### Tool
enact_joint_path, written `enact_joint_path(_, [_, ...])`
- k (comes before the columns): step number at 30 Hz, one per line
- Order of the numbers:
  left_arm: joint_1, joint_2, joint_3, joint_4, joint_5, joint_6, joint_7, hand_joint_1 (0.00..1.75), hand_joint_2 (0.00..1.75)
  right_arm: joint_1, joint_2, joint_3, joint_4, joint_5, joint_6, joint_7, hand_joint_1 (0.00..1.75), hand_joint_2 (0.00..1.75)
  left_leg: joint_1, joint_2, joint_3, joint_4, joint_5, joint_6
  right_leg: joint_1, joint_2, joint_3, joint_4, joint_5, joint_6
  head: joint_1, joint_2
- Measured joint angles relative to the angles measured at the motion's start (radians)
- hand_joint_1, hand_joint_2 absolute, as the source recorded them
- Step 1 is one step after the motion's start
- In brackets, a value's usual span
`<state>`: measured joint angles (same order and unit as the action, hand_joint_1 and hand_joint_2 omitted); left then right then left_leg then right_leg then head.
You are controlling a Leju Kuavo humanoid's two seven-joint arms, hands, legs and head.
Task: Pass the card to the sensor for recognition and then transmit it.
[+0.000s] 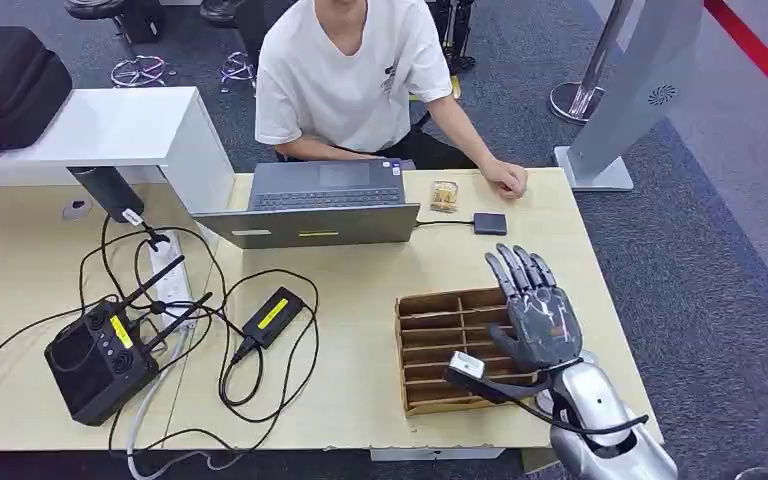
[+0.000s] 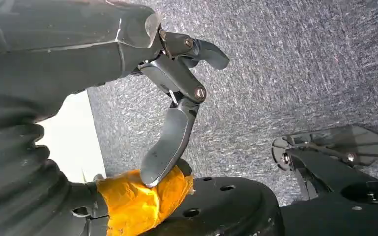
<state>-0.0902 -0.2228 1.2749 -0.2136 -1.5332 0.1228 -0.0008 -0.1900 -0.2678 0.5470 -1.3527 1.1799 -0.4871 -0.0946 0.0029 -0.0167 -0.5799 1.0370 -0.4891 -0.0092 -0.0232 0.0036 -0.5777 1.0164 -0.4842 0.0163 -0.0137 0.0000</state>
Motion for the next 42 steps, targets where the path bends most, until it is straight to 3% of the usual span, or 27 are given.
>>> enact_joint_path(8, [0.0,0.0,0.0,0.0,0.001,0.0,0.0,0.0,1.75,0.006,0.0,-0.009,-0.002,0.0,0.0,0.0,0.0,1.75,0.0,0.0,0.0,0.0,0.0,0.0,0.0,0.0,0.0,0.0,0.0,0.0,0.0,0.0])
enact_joint_path(9, [0.0,0.0,0.0,0.0,0.001,0.0,0.0,0.0,1.75,0.006,0.0,-0.009,-0.002,0.0,0.0,0.0,1.75,1.75,0.0,0.0,0.0,0.0,0.0,0.0,0.0,0.0,0.0,0.0,0.0,0.0,0.0,0.0])
enact_joint_path(22, [0.0,0.0,0.0,0.0,0.002,0.0,0.0,0.0,1.75,0.024,-0.004,-0.018,-0.013,-0.009,0.0,-0.003,1.75,1.75,0.0,0.0,0.0,0.0,0.0,0.0,0.0,0.0,0.0,0.0,0.0,0.0,0.0,0.0])
enact_joint_path(42, [0.001,0.0,0.0,0.0,0.01,0.002,-0.002,0.0,1.75,0.078,-0.051,-0.058,-0.084,-0.036,0.001,-0.016,1.75,1.75,0.0,0.0,0.0,0.0,0.0,0.0,0.0,0.0,0.0,0.0,0.0,0.0,0.0,0.0])
